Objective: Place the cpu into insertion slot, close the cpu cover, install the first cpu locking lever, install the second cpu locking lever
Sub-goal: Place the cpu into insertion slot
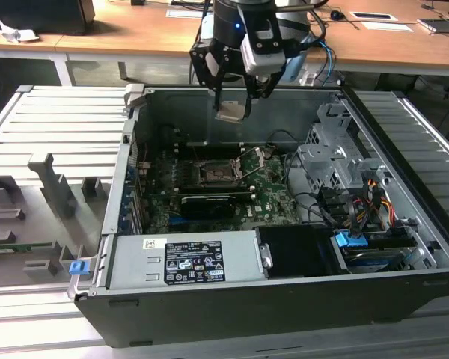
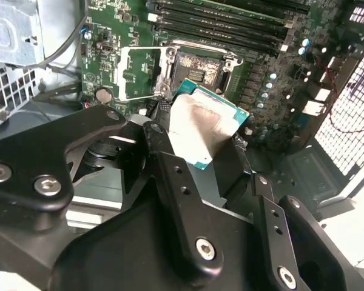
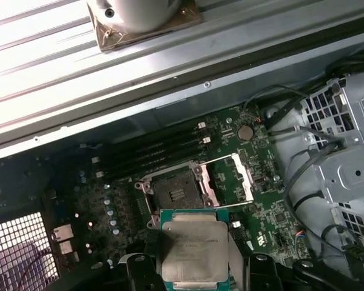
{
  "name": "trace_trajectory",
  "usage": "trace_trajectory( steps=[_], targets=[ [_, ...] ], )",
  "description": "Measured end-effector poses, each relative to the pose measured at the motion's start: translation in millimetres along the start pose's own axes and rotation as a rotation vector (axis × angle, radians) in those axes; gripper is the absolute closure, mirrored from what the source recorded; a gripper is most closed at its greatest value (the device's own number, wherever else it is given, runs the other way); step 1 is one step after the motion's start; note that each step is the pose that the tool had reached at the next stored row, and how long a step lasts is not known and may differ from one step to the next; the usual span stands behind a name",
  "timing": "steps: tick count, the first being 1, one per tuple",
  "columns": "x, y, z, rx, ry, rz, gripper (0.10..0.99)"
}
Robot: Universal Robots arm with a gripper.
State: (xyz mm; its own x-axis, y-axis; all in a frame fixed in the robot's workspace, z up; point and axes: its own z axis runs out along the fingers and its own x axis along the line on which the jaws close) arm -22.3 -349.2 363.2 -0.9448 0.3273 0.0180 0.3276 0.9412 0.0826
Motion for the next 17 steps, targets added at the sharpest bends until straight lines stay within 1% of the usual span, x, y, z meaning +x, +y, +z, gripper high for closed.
trace_trajectory(
  steps=[7,9,16,17],
  targets=[
    [0.0,-0.1,1.0,0.0,-0.0058,0.066,0.557],
    [0.0,-0.1,1.5,0.0,-0.0085,0.096,0.557],
    [-0.1,-0.2,2.9,-0.002,-0.0151,0.177,0.557],
    [-0.1,-0.3,3.3,-0.002,-0.0172,0.2,0.557]
  ],
)
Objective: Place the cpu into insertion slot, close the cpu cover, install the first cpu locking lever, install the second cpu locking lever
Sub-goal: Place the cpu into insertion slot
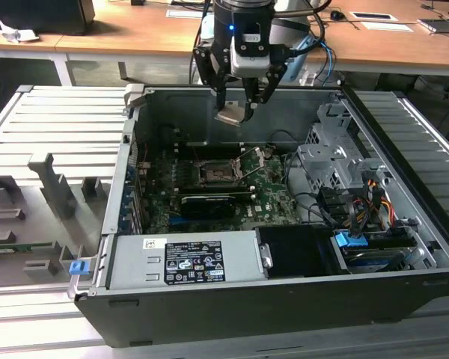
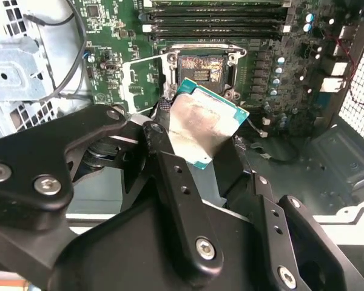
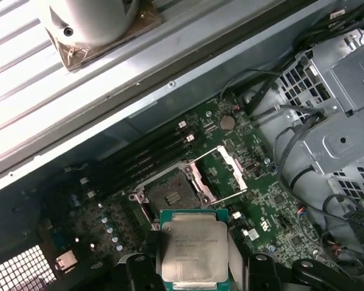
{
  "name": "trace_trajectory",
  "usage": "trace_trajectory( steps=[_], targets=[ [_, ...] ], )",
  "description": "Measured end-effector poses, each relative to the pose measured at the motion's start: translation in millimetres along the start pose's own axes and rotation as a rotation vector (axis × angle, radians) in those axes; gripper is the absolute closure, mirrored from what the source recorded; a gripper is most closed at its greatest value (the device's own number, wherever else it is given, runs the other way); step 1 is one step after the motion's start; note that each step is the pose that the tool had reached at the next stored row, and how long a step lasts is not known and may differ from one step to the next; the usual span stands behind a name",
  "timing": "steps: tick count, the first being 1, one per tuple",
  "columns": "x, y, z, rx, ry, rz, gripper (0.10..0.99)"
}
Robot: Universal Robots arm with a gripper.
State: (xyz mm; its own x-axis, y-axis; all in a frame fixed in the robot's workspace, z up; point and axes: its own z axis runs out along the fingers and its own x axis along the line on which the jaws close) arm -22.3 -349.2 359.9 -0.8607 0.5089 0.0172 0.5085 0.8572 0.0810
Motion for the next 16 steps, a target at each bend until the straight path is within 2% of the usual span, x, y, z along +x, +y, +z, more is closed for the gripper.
trace_trajectory(
  steps=[7,10,16],
  targets=[
    [0.0,-0.1,1.5,-0.001,-0.0059,0.07,0.557],
    [0.0,-0.2,2.8,-0.002,-0.0129,0.156,0.557],
    [-0.1,-0.5,6.3,-0.004,-0.0247,0.293,0.557]
  ],
)
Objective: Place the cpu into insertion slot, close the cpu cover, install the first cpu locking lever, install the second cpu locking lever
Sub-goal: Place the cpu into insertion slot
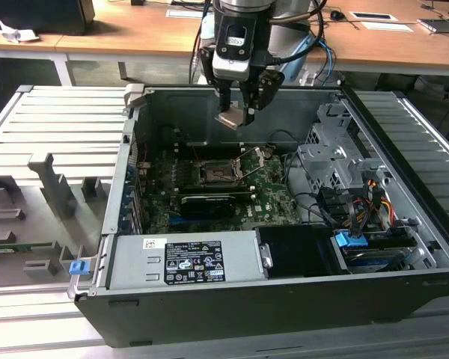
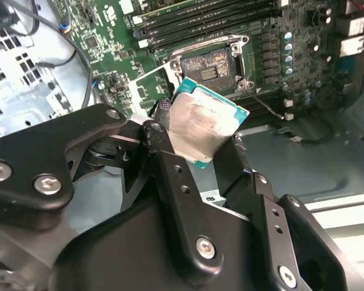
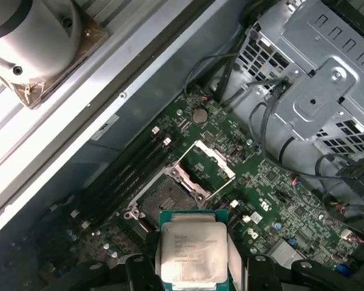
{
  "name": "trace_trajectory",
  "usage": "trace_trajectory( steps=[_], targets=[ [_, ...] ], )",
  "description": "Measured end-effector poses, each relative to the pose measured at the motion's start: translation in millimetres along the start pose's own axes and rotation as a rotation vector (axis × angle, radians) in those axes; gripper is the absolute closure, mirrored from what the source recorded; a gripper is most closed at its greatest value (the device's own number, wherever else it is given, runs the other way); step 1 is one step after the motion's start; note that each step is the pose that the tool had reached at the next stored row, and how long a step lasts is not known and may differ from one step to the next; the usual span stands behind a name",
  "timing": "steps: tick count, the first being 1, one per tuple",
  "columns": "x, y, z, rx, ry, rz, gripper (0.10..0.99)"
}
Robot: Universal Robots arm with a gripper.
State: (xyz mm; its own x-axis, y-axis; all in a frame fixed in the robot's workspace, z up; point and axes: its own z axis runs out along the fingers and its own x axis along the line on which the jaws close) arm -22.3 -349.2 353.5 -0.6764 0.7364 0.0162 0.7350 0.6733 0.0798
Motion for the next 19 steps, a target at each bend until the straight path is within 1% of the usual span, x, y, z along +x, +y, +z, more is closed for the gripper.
trace_trajectory(
  steps=[4,5,7,8,14,15,17,19],
  targets=[
    [0.0,-0.2,2.4,-0.001,-0.0061,0.069,0.557],
    [-0.1,-0.4,4.4,-0.001,-0.0094,0.112,0.557],
    [-0.1,-0.5,6.8,-0.002,-0.0137,0.163,0.557],
    [-0.2,-0.8,9.9,-0.003,-0.0194,0.235,0.557],
    [-0.2,-1.1,13.2,-0.005,-0.0286,0.351,0.557],
    [-0.2,-1.1,14.0,-0.006,-0.0308,0.379,0.557],
    [-0.2,-1.2,14.9,-0.006,-0.0334,0.411,0.557],
    [-0.3,-1.3,16.1,-0.007,-0.0375,0.462,0.557]
  ],
)
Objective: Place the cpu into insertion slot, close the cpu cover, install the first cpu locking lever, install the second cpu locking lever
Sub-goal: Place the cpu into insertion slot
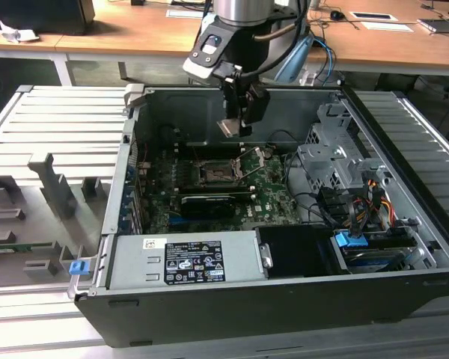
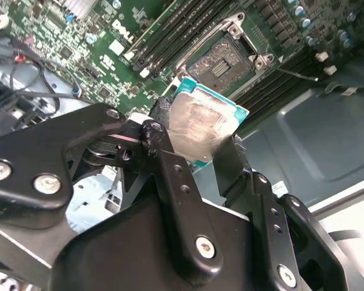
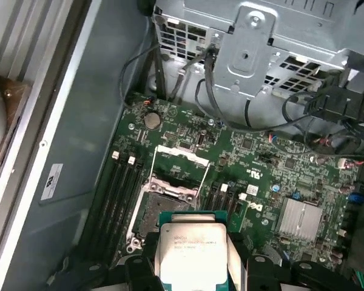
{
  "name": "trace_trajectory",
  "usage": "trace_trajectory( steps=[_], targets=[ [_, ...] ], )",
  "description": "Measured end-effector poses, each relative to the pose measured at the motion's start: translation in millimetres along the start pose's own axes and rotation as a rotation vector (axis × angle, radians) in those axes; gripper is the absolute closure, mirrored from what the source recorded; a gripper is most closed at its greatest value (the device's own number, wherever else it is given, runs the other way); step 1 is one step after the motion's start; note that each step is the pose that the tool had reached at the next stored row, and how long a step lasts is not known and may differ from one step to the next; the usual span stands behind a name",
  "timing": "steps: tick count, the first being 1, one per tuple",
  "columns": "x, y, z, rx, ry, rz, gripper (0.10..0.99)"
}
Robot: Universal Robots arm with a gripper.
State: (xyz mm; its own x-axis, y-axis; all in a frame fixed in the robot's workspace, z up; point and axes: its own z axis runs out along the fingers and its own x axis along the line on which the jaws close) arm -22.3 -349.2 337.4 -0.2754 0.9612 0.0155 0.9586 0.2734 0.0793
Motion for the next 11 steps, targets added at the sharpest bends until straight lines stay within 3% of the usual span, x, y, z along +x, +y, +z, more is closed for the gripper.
trace_trajectory(
  steps=[11],
  targets=[
    [-0.1,-0.4,4.8,-0.003,-0.0167,0.198,0.557]
  ],
)
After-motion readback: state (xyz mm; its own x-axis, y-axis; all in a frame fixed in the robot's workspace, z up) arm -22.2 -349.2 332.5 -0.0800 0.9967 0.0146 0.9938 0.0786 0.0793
